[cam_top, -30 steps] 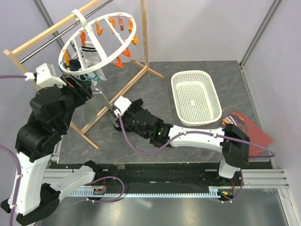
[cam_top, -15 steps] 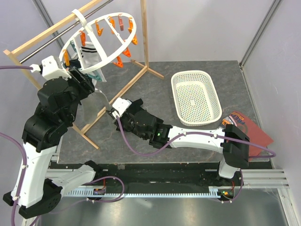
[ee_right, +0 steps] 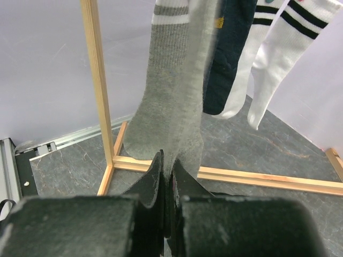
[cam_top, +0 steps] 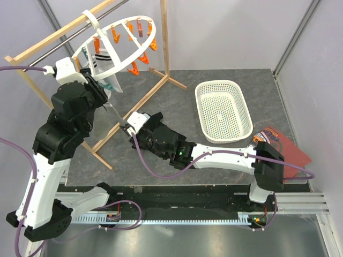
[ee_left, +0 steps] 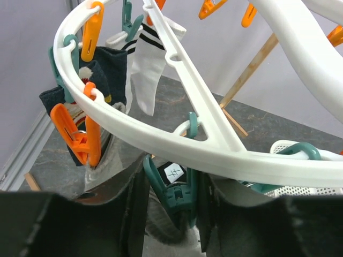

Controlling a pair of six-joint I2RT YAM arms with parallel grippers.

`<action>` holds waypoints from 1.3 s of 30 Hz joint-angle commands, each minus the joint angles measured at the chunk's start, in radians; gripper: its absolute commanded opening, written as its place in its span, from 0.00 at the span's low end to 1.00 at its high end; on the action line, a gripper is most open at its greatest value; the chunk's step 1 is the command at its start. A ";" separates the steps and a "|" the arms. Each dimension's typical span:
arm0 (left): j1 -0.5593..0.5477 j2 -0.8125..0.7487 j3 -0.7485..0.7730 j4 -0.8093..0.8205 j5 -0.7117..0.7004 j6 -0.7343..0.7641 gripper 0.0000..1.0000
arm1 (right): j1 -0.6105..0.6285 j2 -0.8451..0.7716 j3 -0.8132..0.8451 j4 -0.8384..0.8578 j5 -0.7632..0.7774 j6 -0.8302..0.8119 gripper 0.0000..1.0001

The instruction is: Remove the socks clipped to the hanger

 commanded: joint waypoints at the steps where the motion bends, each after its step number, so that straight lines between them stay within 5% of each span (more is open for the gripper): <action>1: 0.002 -0.009 0.007 0.079 -0.005 0.042 0.30 | 0.008 -0.015 0.020 0.035 -0.008 -0.014 0.00; 5: 0.002 -0.015 0.001 0.084 0.032 0.047 0.03 | 0.010 -0.024 0.001 0.039 0.004 -0.014 0.00; 14: 0.001 -0.057 -0.067 0.098 0.116 0.039 0.02 | -0.004 -0.077 -0.048 -0.010 0.138 0.073 0.00; 17: 0.002 -0.066 -0.079 0.098 0.150 0.045 0.09 | -0.024 -0.141 -0.082 -0.082 0.217 0.140 0.00; 20: 0.002 -0.071 -0.090 0.098 0.199 0.059 0.30 | -0.072 -0.188 -0.117 -0.174 0.276 0.249 0.00; 21: 0.002 -0.074 -0.096 0.098 0.229 0.067 0.44 | -0.101 -0.216 -0.119 -0.247 0.293 0.280 0.00; 27: 0.002 -0.166 -0.211 0.110 0.297 0.103 0.72 | -0.242 -0.359 -0.203 -0.396 0.334 0.383 0.06; 39: 0.002 -0.460 -0.677 0.363 0.126 0.200 0.77 | -0.605 -0.486 -0.250 -0.596 0.294 0.384 0.19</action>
